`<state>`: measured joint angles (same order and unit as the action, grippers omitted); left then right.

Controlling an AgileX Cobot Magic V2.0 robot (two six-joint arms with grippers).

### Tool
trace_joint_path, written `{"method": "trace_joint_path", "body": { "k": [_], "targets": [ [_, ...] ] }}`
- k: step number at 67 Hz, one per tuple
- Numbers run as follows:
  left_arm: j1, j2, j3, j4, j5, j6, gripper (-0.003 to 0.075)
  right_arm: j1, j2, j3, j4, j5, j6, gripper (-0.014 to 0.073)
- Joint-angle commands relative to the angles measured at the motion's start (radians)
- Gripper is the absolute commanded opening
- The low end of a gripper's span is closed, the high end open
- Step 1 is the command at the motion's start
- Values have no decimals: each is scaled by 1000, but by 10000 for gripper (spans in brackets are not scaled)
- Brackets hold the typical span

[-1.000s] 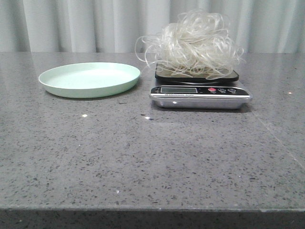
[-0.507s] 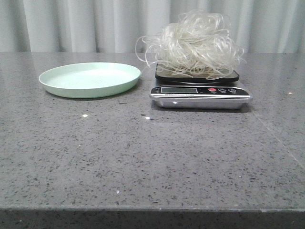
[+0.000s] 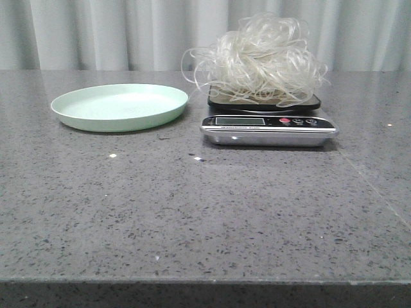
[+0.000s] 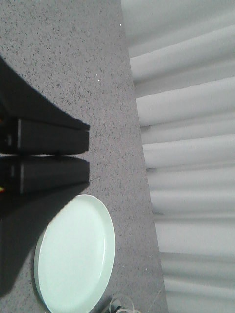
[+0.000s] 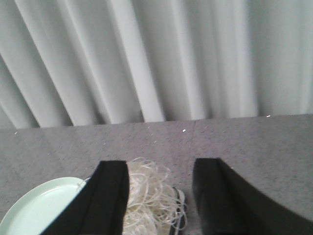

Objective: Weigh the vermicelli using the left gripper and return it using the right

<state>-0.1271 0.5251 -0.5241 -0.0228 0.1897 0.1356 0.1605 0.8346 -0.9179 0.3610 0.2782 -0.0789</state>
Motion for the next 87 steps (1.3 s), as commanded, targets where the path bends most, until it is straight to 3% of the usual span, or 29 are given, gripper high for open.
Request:
{"method": "trace_joint_path", "body": {
  "k": [1, 16, 29, 44, 60, 67, 74, 83, 87],
  "targets": [
    [0, 2, -30, -11, -84, -1, 137, 57, 130, -110, 12, -54, -3, 568],
    [0, 2, -30, -11, -84, -1, 137, 159, 428, -266, 12, -69, -3, 612],
    [0, 2, -30, -11, -88, -1, 136, 169, 639, -340, 12, -49, -3, 612],
    [0, 2, -30, -11, -98, -1, 136, 169, 802, -346, 13, -42, -3, 612],
    [0, 2, -30, -11, -122, -1, 136, 169, 845, -346, 15, -16, -3, 605],
    [0, 2, -30, -11, -122, -1, 136, 169, 845, -348, 15, -22, -3, 521],
    [0, 2, -30, -11, -122, -1, 136, 169, 841, -349, 15, -23, -3, 330],
    [0, 2, -30, -11, -122, -1, 136, 169, 831, -349, 15, -23, -3, 143],
    [0, 2, -30, -11, -122, -1, 136, 169, 820, -349, 15, -23, -3, 154]
  ]
}}
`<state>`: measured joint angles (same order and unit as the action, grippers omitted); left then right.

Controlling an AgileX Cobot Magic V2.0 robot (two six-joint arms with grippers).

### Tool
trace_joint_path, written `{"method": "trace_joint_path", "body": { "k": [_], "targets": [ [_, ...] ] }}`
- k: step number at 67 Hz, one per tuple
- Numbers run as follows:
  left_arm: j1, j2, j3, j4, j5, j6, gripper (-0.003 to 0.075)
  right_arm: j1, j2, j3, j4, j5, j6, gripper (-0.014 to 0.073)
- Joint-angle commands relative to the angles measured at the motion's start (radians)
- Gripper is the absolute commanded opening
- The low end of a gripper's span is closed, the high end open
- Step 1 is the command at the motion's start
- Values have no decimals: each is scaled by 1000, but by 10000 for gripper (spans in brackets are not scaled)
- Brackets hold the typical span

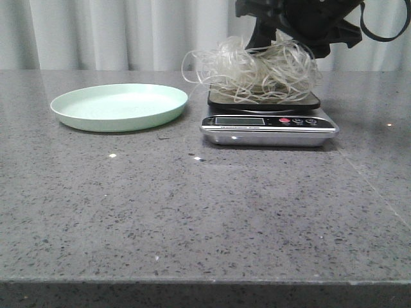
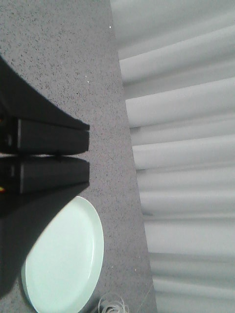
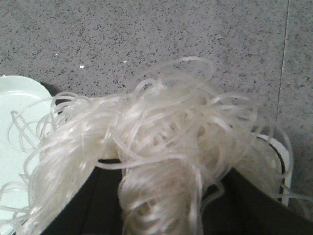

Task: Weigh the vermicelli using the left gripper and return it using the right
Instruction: 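Lower the right gripper onto the vermicelli on the scale and grasp, then lift the vermicelli with the right gripper and carry it over the plate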

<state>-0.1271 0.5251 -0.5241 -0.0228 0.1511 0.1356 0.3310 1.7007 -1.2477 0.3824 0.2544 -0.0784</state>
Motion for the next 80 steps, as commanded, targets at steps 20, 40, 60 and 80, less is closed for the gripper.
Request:
{"method": "trace_joint_path", "body": {
  "k": [20, 40, 60, 80],
  "targets": [
    [0, 2, -30, -11, -83, -1, 136, -1, -167, -19, -6, -18, -3, 150],
    [0, 2, -30, -11, -83, -1, 136, 27, -255, -129, 2, -5, -3, 150],
    [0, 2, -30, -11, -83, -1, 136, 201, -136, -399, 2, -25, -3, 150],
    [0, 2, -30, -11, -83, -1, 136, 305, 89, -545, 2, -25, -4, 150]
  ]
}}
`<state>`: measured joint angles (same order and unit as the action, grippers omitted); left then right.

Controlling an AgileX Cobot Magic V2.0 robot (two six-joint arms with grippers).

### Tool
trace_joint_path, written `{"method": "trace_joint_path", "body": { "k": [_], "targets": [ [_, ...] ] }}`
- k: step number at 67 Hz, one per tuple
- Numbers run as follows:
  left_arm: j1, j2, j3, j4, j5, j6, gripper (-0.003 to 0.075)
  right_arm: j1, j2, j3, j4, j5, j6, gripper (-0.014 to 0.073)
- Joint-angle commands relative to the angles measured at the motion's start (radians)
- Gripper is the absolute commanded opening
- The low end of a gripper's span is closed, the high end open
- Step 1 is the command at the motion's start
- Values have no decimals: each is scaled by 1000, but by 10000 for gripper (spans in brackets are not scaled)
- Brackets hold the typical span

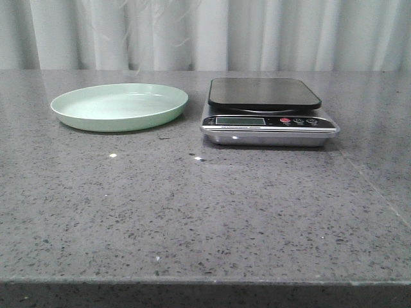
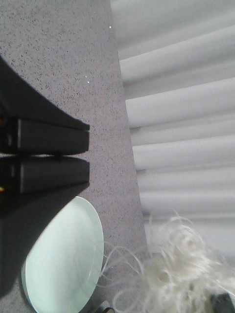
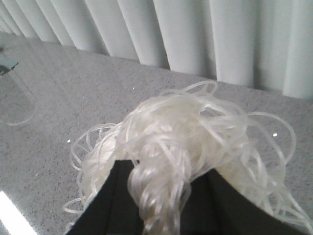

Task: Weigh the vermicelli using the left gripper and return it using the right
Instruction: 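Lift the vermicelli with the right gripper and carry it over the plate, then open the right gripper to release the vermicelli onto the green plate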

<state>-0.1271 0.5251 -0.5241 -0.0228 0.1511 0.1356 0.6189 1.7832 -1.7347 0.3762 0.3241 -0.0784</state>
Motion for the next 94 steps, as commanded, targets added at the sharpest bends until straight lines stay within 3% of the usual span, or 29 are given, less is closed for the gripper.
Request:
{"method": "trace_joint_path", "body": {
  "k": [1, 21, 41, 45, 53, 62, 94],
  "targets": [
    [0, 2, -30, -11, -83, -1, 136, 18, 16, -58, 8, -95, -4, 150],
    [0, 2, -30, -11, -83, -1, 136, 29, 164, -59, 8, -96, -4, 150],
    [0, 2, -30, -11, -83, -1, 136, 29, 178, -59, 8, -95, -4, 156],
    [0, 2, -30, -11, -83, -1, 136, 29, 178, -59, 8, -95, -4, 194],
    [0, 2, -30, -11, -83, -1, 136, 29, 171, -59, 7, -99, -4, 390],
    [0, 2, -30, -11, -83, -1, 136, 24, 156, -59, 7, -95, -4, 526],
    [0, 2, -30, -11, -83, -1, 136, -38, -9, -59, -49, 16, -4, 537]
  ]
}}
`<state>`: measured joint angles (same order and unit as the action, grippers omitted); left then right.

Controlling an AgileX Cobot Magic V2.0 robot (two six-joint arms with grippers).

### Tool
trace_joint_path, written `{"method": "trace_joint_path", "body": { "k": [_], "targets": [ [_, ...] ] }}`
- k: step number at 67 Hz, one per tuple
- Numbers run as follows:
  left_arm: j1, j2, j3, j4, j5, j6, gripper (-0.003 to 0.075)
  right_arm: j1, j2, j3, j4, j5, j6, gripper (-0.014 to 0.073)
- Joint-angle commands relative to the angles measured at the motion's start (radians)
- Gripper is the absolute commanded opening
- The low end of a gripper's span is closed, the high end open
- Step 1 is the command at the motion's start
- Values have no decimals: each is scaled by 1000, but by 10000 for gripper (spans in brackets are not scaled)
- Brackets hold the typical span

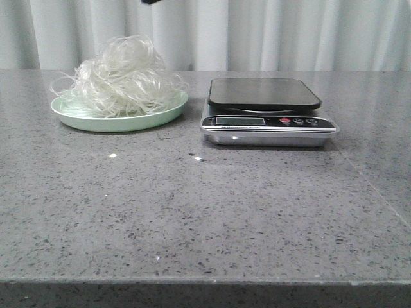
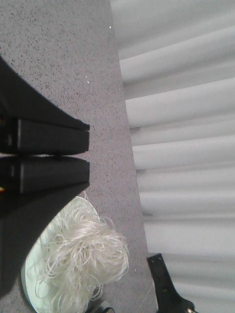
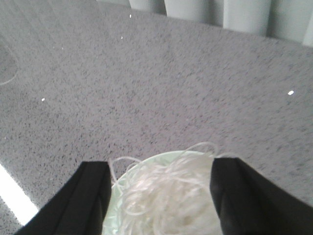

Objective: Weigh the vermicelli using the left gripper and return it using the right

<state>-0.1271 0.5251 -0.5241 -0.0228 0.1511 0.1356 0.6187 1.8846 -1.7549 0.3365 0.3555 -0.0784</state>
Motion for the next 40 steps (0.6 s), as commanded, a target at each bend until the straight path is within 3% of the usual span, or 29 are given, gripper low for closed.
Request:
{"method": "trace_joint_path", "body": {
  "k": [1, 10, 26, 40],
  "targets": [
    [0, 2, -30, -11, -83, -1, 136, -47, -117, -39, -10, -8, -4, 536],
    [0, 2, -30, -11, -83, -1, 136, -129, -195, -39, -15, 93, -4, 465],
    [0, 2, -30, -11, -83, -1, 136, -339, -325, -36, -130, 292, -4, 141],
    [0, 2, -30, -11, -84, -1, 136, -493, -444, 56, -174, 375, -4, 152]
  ]
}}
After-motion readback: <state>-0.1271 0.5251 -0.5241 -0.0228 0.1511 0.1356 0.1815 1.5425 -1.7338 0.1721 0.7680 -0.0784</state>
